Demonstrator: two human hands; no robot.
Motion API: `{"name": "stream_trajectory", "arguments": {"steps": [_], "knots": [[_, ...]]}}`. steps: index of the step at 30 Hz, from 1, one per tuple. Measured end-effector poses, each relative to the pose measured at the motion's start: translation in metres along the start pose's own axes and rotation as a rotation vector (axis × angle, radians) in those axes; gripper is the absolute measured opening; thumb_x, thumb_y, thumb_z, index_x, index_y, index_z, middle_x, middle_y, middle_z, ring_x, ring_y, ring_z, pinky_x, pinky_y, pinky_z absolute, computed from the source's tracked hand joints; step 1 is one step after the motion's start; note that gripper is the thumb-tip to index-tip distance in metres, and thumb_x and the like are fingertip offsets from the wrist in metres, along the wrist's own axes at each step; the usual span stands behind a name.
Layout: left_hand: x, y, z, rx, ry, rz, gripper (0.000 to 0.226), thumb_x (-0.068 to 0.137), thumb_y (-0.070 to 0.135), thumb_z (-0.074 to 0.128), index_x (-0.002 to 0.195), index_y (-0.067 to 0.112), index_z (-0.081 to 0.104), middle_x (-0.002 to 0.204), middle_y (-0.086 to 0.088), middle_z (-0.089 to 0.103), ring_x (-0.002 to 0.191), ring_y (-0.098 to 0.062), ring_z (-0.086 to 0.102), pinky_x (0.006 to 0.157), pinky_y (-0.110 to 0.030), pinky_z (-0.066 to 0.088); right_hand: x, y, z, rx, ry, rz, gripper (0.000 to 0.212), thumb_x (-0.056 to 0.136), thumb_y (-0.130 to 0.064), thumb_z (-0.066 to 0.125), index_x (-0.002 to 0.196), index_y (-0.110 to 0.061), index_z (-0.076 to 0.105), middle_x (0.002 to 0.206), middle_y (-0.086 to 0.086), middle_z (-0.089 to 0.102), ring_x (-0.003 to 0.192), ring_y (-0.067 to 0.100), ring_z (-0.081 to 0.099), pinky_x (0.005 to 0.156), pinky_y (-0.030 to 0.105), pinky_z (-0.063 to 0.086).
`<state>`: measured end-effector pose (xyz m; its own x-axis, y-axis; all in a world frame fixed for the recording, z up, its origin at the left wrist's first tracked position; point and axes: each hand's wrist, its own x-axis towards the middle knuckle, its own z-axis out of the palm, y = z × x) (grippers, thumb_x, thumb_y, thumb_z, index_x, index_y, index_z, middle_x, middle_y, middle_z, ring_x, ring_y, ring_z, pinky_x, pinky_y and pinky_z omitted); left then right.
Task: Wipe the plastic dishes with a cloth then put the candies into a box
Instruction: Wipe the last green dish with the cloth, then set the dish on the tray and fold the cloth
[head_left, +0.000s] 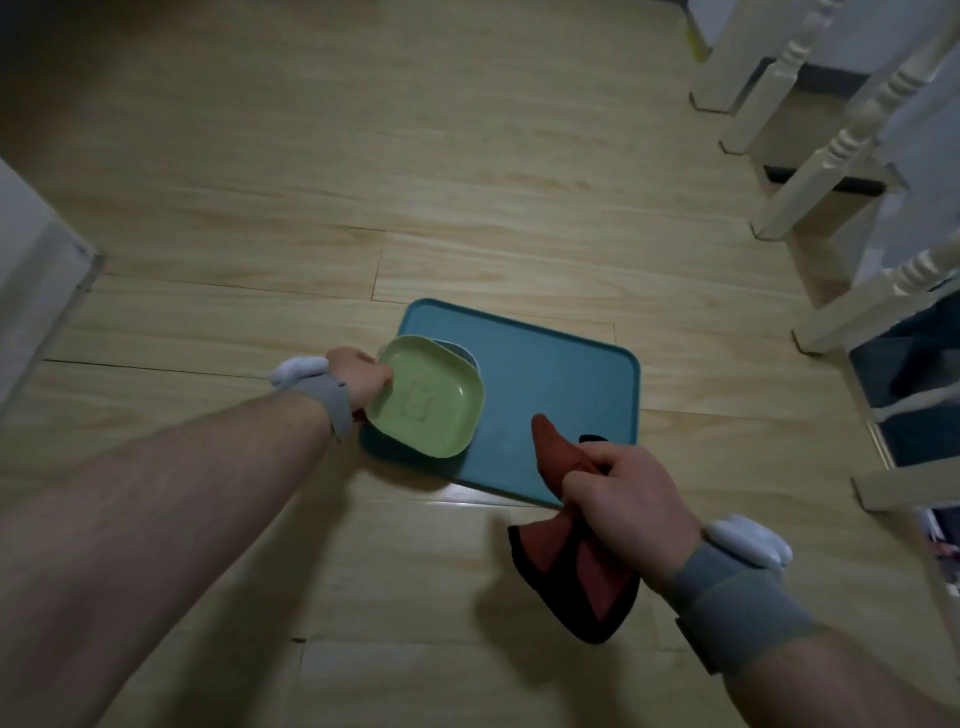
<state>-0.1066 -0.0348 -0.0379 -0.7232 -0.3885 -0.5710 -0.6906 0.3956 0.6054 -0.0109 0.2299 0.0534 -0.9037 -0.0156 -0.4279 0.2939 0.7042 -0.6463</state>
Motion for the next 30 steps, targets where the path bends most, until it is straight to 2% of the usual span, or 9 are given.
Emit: {"name": "stream_trajectory", "arguments": {"steps": [7,9,12,17,21,24,25,28,30], "knots": [[0.033,0.002,0.013,0.262,0.189,0.116,0.006,0.088,0.014,0.055,0.085,0.009,0.054,0.081,-0.013,0.054,0.071,-0.028,0.048,0.064,-0.03,0.037,0.012,0.011,0.014,0.051,-0.011,-0.001,0.017,0.063,-0.024,0.056,0.069,-0.007,0.056,0.05,-0.006,0.043,0.052,0.013,0.047,0.057,0.03,0.038],[0.035,-0.001,0.015,0.401,0.202,0.141,0.012,0.086,0.022,0.058,0.091,0.012,0.055,0.087,-0.013,0.055,0.075,-0.029,0.051,0.066,-0.031,0.038,0.014,0.012,0.016,0.072,-0.023,0.007,0.021,0.061,-0.026,0.055,0.069,-0.006,0.055,0.05,-0.006,0.043,0.052,0.013,0.047,0.057,0.031,0.038],[0.035,-0.018,0.025,0.557,0.217,0.192,0.037,0.081,0.032,0.06,0.11,0.011,0.051,0.112,-0.017,0.05,0.101,-0.037,0.053,0.078,-0.038,0.042,0.018,0.013,0.019,0.087,-0.038,0.019,0.028,0.059,-0.03,0.053,0.07,-0.005,0.054,0.051,-0.005,0.043,0.054,0.014,0.047,0.058,0.032,0.038],[0.029,-0.044,0.038,0.484,0.105,0.127,0.038,0.082,0.023,0.054,0.117,0.008,0.05,0.119,-0.018,0.054,0.103,-0.04,0.057,0.082,-0.039,0.047,0.024,0.019,0.02,0.086,-0.07,0.09,0.025,0.056,-0.037,0.052,0.058,-0.012,0.053,0.049,-0.007,0.044,0.052,0.014,0.046,0.058,0.029,0.037],[0.027,-0.058,0.039,0.445,0.08,0.12,0.042,0.073,0.028,0.053,0.111,0.01,0.052,0.113,-0.017,0.059,0.097,-0.04,0.059,0.083,-0.044,0.051,0.031,0.03,0.024,-0.082,-0.17,0.101,0.034,0.056,-0.044,0.049,0.055,-0.011,0.057,0.079,0.0,0.056,0.069,0.017,0.058,0.058,0.025,0.037],[0.028,-0.057,0.038,0.389,0.073,0.118,0.041,0.077,0.022,0.059,0.116,0.009,0.053,0.112,-0.016,0.06,0.096,-0.037,0.06,0.079,-0.039,0.05,0.047,0.04,0.035,-0.202,-0.31,0.118,0.042,0.061,-0.041,0.053,0.084,-0.015,0.075,0.125,-0.004,0.056,0.116,0.015,0.055,0.084,0.02,0.041],[0.03,-0.056,0.038,0.393,0.063,0.113,0.04,0.079,0.019,0.059,0.116,0.008,0.053,0.112,-0.016,0.06,0.097,-0.037,0.06,0.077,-0.037,0.048,0.052,0.043,0.04,-0.223,-0.352,0.126,0.041,0.06,-0.038,0.054,0.087,-0.016,0.076,0.133,-0.004,0.053,0.121,0.017,0.052,0.092,0.022,0.041],[0.034,-0.055,0.041,0.434,0.077,0.115,0.036,0.081,0.015,0.058,0.115,0.008,0.053,0.115,-0.018,0.06,0.101,-0.038,0.059,0.078,-0.038,0.048,0.062,0.049,0.057,-0.216,-0.392,0.147,0.039,0.05,-0.036,0.049,0.072,-0.012,0.071,0.121,-0.002,0.06,0.107,0.025,0.058,0.089,0.029,0.048],[0.037,-0.054,0.044,0.49,0.085,0.101,0.035,0.083,0.015,0.058,0.117,0.008,0.052,0.117,-0.018,0.059,0.102,-0.038,0.059,0.077,-0.037,0.046,0.063,0.049,0.067,-0.219,-0.409,0.152,0.042,0.051,-0.04,0.047,0.074,-0.015,0.071,0.12,-0.008,0.058,0.115,0.026,0.056,0.089,0.026,0.046]]}}
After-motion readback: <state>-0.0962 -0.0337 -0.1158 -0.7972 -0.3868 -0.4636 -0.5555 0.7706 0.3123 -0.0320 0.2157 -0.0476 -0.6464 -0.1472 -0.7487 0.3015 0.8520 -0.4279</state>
